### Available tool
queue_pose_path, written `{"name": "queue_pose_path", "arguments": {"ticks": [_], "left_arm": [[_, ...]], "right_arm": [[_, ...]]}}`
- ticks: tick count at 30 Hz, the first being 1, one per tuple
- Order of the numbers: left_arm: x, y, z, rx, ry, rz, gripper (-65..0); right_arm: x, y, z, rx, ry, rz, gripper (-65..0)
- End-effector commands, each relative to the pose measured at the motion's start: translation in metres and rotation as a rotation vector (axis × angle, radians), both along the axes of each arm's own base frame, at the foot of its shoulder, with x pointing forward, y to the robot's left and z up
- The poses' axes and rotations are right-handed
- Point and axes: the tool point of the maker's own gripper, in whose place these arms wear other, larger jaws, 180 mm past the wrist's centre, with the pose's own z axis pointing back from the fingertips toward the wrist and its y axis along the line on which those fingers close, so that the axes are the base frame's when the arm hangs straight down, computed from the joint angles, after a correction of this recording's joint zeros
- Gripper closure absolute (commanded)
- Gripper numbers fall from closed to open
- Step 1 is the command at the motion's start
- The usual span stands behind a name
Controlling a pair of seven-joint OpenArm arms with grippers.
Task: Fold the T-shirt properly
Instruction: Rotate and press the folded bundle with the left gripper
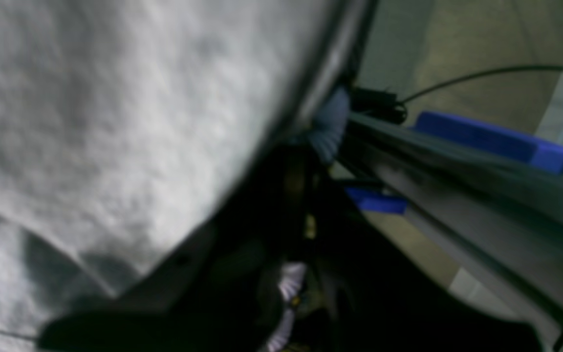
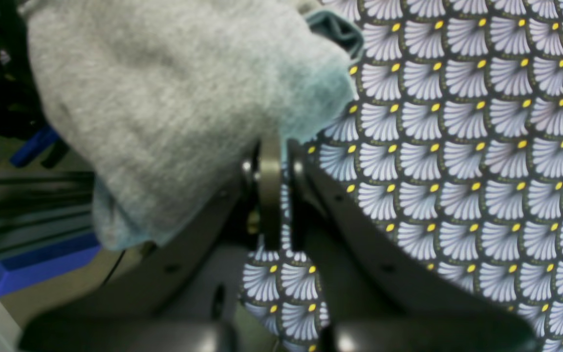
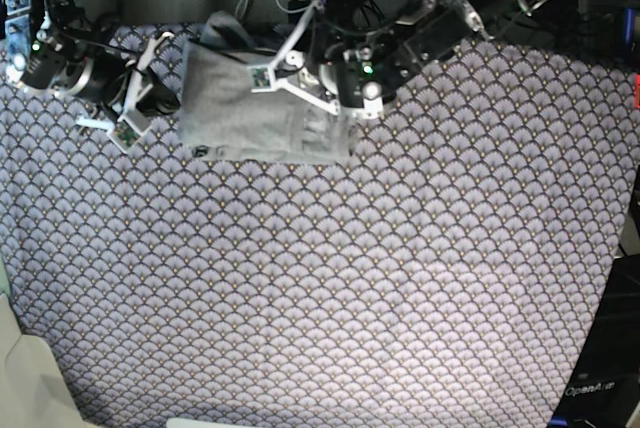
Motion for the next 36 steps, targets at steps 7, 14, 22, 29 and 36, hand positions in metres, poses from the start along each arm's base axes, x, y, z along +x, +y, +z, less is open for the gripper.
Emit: {"name": "queue_pose_path", "arguments": {"ticks": [7, 14, 22, 29, 36], "left_arm": [[0.045, 0.036, -0.019, 0.227, -0.212, 0.075, 0.0], [0.072, 0.058, -0.003, 0.216, -0.26, 0.187, 0.0], [0.106, 0.103, 0.007, 0.225, -0.282, 0.383, 0.0], [0.13, 0.105, 0.022, 0.129, -0.322, 0.5, 0.0], [0.143, 0.097, 0.032, 0.053, -0.312, 0.602, 0.0]], "right_arm": [[0.005, -0.001, 0.009, 0.008, -0.033, 0.01, -0.5], [0.005, -0.001, 0.009, 0.008, -0.033, 0.01, -0.4], [0.005, 0.0, 0.009, 0.01, -0.033, 0.01, -0.4], [0.006, 0.0, 0.01, 0.012, -0.037, 0.009, -0.4], [0.018, -0.006, 0.018, -0.011, -0.071, 0.02, -0.3]]}}
